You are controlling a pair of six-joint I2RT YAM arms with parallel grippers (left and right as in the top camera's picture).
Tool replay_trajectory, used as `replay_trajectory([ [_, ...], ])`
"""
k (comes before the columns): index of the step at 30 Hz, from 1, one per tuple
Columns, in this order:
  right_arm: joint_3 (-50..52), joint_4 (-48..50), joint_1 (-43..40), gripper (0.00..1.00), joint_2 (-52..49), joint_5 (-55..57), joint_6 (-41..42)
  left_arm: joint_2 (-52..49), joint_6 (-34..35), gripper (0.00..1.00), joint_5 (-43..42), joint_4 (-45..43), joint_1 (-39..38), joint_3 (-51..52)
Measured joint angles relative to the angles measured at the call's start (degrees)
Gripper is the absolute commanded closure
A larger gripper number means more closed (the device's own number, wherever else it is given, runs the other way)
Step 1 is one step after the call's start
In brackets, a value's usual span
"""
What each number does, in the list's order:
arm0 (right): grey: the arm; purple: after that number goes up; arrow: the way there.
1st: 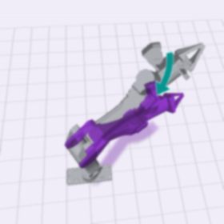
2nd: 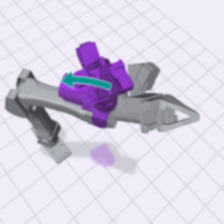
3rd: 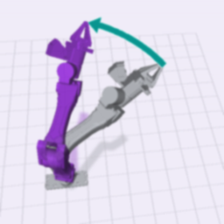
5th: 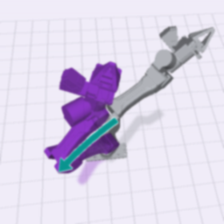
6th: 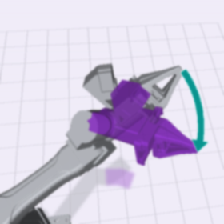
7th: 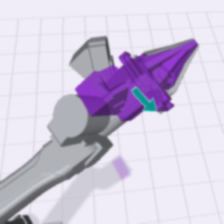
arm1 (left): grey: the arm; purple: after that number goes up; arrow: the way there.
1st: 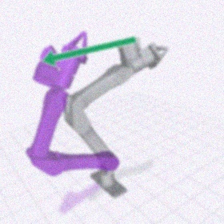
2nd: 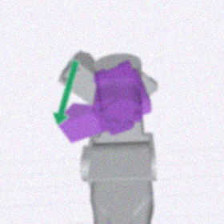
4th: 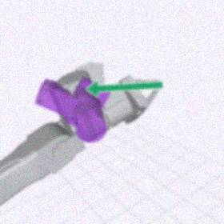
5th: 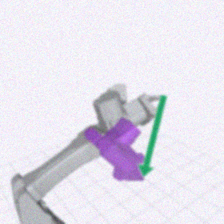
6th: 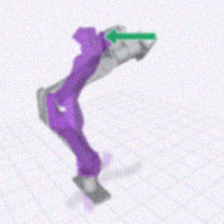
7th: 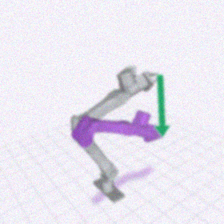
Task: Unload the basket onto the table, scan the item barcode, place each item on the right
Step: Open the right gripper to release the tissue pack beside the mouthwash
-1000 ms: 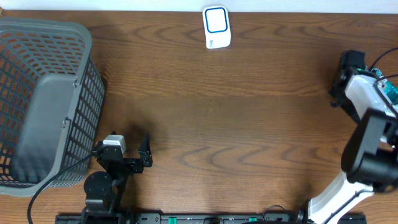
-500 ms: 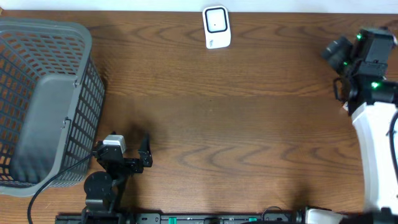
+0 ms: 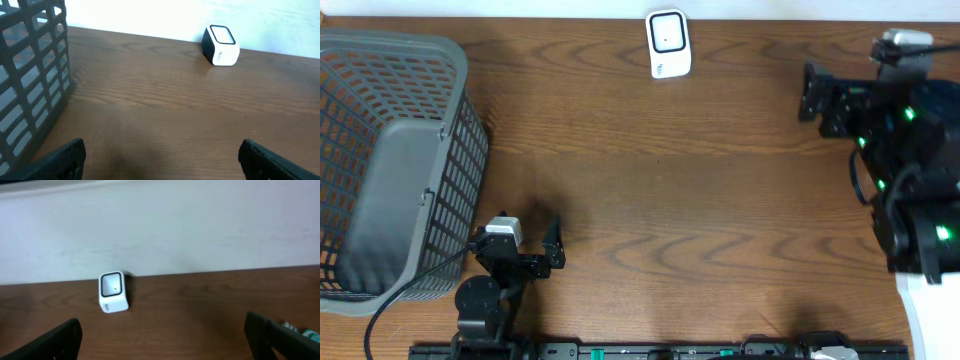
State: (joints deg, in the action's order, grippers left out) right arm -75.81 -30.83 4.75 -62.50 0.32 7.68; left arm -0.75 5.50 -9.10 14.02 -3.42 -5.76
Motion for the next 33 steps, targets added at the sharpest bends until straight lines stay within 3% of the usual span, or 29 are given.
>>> replay_trajectory([
  [8, 0.00, -7.48, 0.00, 0.01, 5.33, -0.85, -0.44, 0.00, 0.00, 0.02, 0.00, 0.00, 0.00, 0.00],
  [18, 0.02, -8.59, -0.02, 0.01, 5.68, -4.39, 7.23, 0.00, 0.00, 0.02, 0.00, 0.00, 0.00, 0.00],
  [33, 0.02, -8.79, 0.48, 0.01, 5.68, -2.67, 8.46, 0.00, 0.00, 0.02, 0.00, 0.00, 0.00, 0.00],
])
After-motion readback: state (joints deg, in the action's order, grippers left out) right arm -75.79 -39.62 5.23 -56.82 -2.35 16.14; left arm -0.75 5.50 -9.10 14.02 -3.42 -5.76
